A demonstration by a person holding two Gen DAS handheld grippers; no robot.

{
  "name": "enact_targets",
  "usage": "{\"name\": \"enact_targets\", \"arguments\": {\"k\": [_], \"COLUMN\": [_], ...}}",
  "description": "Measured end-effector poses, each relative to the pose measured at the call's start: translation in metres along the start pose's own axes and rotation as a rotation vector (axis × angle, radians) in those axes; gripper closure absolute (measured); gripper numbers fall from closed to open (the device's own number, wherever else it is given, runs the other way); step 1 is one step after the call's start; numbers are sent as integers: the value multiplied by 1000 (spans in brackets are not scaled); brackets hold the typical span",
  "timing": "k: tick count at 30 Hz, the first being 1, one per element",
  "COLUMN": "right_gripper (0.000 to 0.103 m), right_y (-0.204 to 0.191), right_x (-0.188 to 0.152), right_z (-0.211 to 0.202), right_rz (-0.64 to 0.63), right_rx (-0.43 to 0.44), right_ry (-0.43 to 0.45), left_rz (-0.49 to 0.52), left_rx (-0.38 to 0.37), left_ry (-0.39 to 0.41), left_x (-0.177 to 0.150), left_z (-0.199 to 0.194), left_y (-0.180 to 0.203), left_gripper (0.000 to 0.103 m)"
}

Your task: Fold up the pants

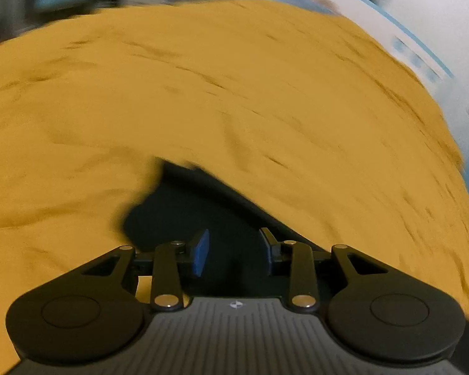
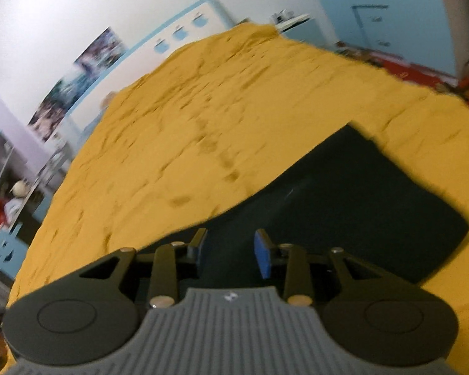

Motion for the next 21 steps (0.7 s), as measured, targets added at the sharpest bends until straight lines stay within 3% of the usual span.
{"name": "enact_targets", "arguments": {"k": [3,4,6,8,9,12,13,15,17,21], "right_gripper": [73,73,73,73,73,73,73,73,73,71], "right_y": [-14,-19,-26,-31,-31,-34,-36,-43,-54,-91], "right_x": [-14,-19,-31,-38,-42,-54,-56,-65,-76,-104], "right_z": [7,6,7,7,7,1,0,-3,0,23], "right_rz": [-18,-28,-50,-73,-82,-120,-142,-223,-319,-534], "right_rx": [20,22,30,27,19,9,3,-30,-62,-110], "right_ry": [-25,-29,-45,-59,-63,-70,-69,-58,-55,-74], "left_rz": [115,155,242,215,150,-204,-262,-249,-165,39], "left_rx": [-26,-18,58,113,97,110,113,80,47,3], "left_ry": [-107,-150,-230,-178,-132,68,91,104,132,107], "left_x": [-8,-11,-9,8,20,44,42,30,5,-38], "left_z": [26,36,65,76,75,54,47,31,14,-5], "left_y": [44,57,81,88,83,42,33,27,34,51], "left_gripper": [64,60,60,69,69,69,66,66,55,51]}}
Point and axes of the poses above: each gripper's, at about its wrist camera, not at the fingertips, and z roughly the way its jaws point, y to its right, x to its top, the point moved 3 cm from there along z, roughly the way its jaws point, and after that the axes turned 12 degrees about -y, right-handed, at the moved point
